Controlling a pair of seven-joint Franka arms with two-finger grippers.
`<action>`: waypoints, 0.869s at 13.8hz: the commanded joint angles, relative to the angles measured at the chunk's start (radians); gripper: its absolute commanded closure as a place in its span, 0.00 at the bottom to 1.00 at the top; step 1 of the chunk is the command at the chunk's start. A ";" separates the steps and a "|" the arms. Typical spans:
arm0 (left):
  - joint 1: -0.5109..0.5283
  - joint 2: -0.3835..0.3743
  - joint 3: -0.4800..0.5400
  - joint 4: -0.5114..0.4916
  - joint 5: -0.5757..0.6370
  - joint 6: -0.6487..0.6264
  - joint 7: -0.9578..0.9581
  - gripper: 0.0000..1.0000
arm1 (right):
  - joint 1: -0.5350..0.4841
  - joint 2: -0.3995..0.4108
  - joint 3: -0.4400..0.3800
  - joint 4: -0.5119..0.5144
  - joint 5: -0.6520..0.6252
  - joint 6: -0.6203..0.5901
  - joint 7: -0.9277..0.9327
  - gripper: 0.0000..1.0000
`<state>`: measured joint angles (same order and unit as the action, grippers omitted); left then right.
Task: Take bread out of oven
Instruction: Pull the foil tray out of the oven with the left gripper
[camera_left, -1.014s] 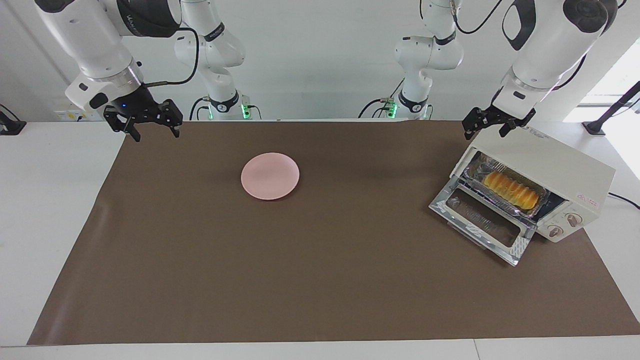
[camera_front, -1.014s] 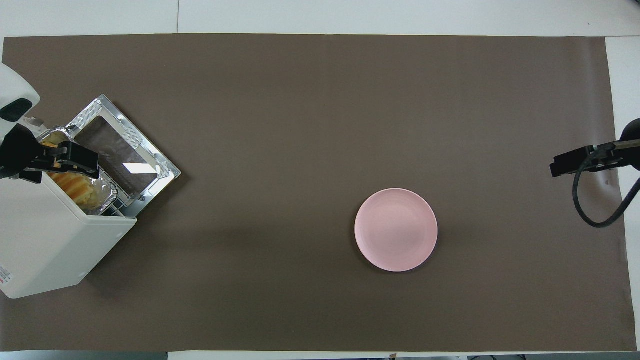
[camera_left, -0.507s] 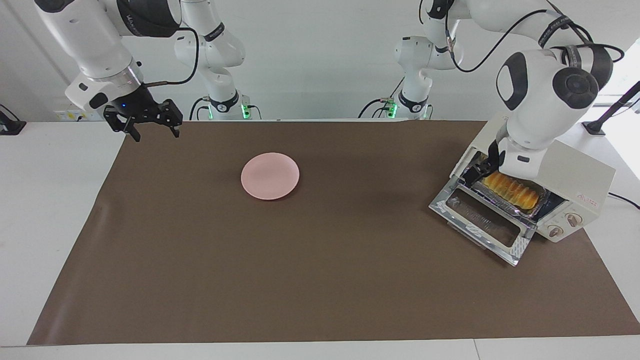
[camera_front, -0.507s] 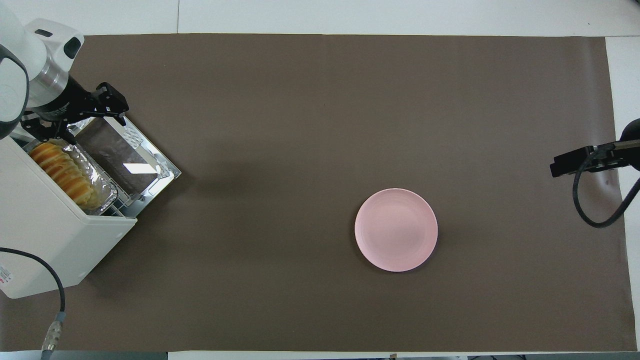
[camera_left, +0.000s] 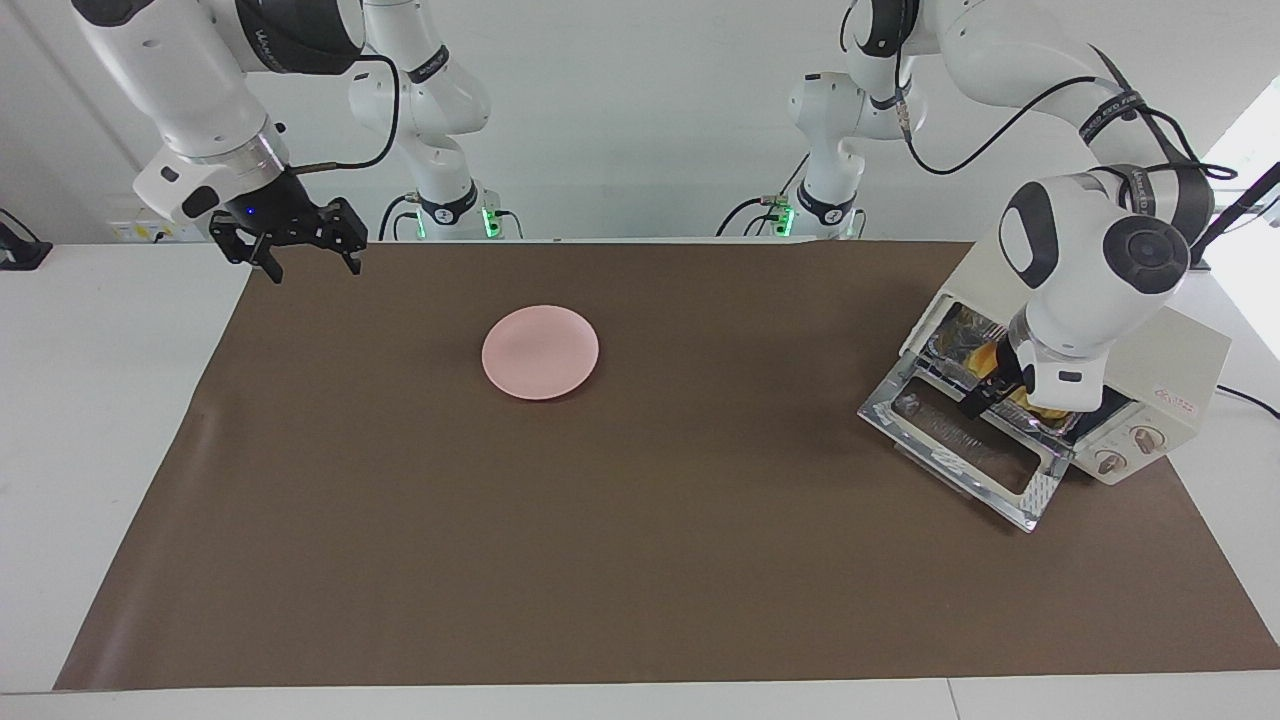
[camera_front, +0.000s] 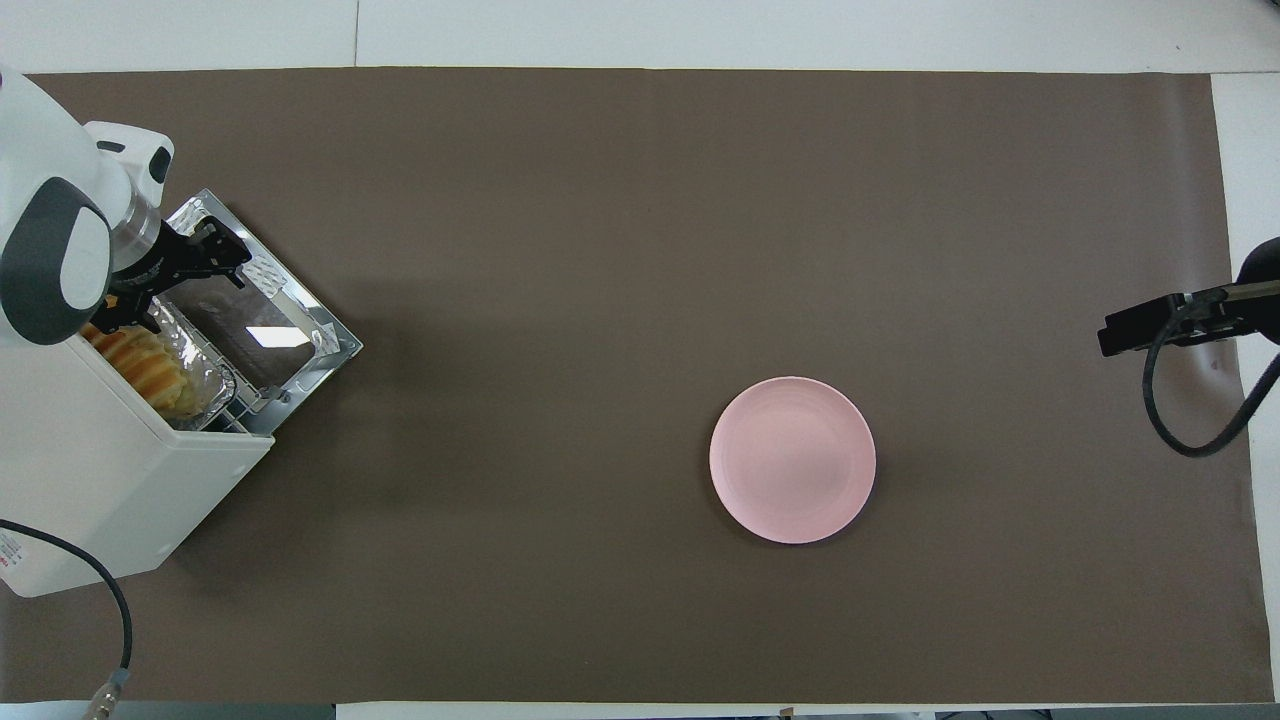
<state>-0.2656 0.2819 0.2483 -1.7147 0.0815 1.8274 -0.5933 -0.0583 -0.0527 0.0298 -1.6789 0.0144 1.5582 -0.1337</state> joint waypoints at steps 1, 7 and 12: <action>-0.003 -0.061 -0.003 -0.121 0.026 0.084 -0.060 0.00 | -0.003 -0.024 0.001 -0.024 0.010 -0.007 0.013 0.00; 0.005 -0.073 -0.001 -0.197 0.026 0.157 -0.080 0.35 | -0.009 -0.024 0.001 -0.024 0.010 -0.007 0.014 0.00; 0.016 -0.079 0.000 -0.215 0.026 0.182 -0.068 1.00 | -0.006 -0.024 0.001 -0.024 0.010 -0.012 0.012 0.00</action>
<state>-0.2547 0.2426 0.2512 -1.8884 0.0859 1.9798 -0.6560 -0.0590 -0.0528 0.0280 -1.6789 0.0144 1.5575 -0.1337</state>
